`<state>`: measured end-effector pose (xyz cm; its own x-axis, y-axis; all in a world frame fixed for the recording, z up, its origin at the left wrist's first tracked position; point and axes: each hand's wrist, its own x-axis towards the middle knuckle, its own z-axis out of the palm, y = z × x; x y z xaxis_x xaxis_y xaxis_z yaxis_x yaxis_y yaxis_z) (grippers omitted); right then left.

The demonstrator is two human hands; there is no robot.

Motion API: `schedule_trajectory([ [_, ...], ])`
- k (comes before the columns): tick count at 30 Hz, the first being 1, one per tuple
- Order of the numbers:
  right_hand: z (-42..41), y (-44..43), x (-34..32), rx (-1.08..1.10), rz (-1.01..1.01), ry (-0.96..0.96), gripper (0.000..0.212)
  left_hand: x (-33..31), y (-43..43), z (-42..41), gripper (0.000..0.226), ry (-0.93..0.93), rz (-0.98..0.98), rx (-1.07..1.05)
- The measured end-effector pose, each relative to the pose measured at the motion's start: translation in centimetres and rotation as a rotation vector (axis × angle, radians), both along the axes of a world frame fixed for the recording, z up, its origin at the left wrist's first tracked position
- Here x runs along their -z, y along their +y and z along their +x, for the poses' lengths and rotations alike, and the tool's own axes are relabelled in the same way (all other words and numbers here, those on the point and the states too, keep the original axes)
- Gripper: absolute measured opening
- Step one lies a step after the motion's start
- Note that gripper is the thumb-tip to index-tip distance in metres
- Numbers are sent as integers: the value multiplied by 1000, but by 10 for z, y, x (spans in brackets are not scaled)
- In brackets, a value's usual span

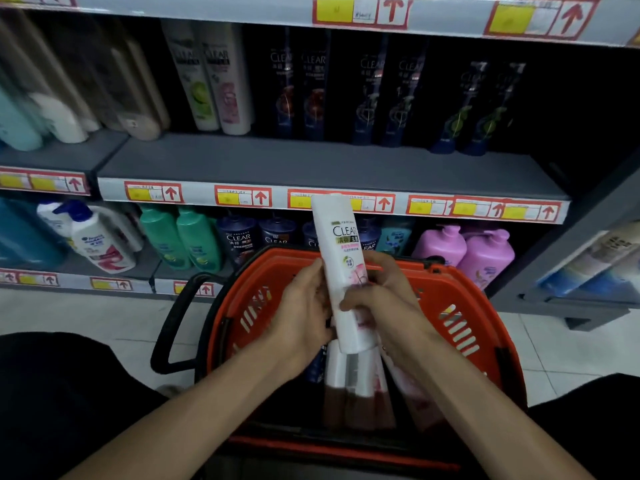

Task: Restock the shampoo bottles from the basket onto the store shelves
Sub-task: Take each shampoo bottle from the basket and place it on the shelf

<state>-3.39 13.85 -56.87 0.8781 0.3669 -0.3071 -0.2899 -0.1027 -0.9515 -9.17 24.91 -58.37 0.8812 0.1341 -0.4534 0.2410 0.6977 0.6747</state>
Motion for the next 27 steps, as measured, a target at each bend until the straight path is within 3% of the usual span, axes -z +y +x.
schedule_trajectory([
  [5, 7, 11, 0, -35, -8, -91, 67, -1, 5, 13, 47, -4, -117, -35],
  [11, 18, 15, -5, -113, -102, -263, 57, -8, 17, 17, 44, 9, -5, -41],
  [15, 16, 12, -9, -177, -60, -203, 55, -13, 24, 12, 50, -2, 183, -139],
  [20, 9, 13, -10, -172, 78, -101, 63, -23, 31, 3, 40, -41, 388, -183],
  [24, 12, 13, -16, -154, 261, 37, 54, -29, 38, -3, 37, -101, 393, -176],
  [27, 11, 11, -23, -163, 395, 162, 52, -31, 44, -6, 20, -114, 374, -138],
])
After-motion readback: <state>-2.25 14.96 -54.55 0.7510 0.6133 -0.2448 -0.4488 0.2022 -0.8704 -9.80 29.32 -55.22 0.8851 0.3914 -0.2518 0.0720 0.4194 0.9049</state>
